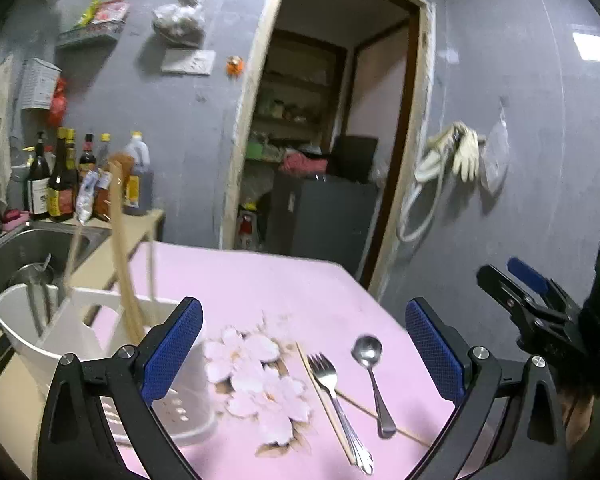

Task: Organize utensils
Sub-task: 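Move both tools back down toward the fork and spoon on the cloth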

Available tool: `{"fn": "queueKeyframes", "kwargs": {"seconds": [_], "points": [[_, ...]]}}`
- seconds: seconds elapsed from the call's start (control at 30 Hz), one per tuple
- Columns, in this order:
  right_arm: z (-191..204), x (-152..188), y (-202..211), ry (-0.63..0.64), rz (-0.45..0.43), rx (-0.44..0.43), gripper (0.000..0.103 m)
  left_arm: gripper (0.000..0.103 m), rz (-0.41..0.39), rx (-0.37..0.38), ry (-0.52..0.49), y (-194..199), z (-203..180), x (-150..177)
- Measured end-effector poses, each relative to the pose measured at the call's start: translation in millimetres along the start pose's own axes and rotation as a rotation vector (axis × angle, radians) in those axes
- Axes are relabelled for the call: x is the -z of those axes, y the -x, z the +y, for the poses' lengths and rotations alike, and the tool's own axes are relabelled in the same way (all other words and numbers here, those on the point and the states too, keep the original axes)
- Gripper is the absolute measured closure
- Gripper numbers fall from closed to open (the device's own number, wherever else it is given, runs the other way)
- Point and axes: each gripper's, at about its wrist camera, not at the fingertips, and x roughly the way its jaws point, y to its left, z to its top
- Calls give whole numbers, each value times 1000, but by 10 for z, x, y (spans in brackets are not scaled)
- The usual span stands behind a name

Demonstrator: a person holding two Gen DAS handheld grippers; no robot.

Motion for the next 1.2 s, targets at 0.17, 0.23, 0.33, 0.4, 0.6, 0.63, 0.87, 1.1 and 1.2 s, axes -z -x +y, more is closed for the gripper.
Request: {"fn": "queueKeyframes", "kwargs": {"seconds": [0.17, 0.23, 0.33, 0.4, 0.6, 0.63, 0.87, 1.1, 1.2], "points": [[-147, 171, -116, -4, 92, 7, 0, 4, 83, 2, -45, -203, -153, 184], [-192, 233, -172, -4, 131, 2, 0, 4, 120, -1, -60, -289, -194, 249], [-254, 316, -257, -8, 189, -7, 0, 4, 195, -8, -76, -453, -239, 338], [-291, 360, -327, -10, 229, -12, 0, 4, 249, -5, -85, -563, -248, 395], [-360, 492, -549, -37, 356, -49, 0, 5, 351, 1, -91, -793, -258, 497], [-361, 508, -571, -41, 368, -56, 1, 8, 366, 10, -89, -829, -247, 511], [-360, 670, -851, -55, 515, -123, 17, 55, 490, 72, -68, -1101, -213, 626], [-316, 785, -1012, -41, 595, -159, 31, 76, 595, 127, -8, -1388, -140, 706], [-306, 789, -1053, -41, 611, -173, 34, 82, 623, 134, 15, -1490, -100, 687]]}}
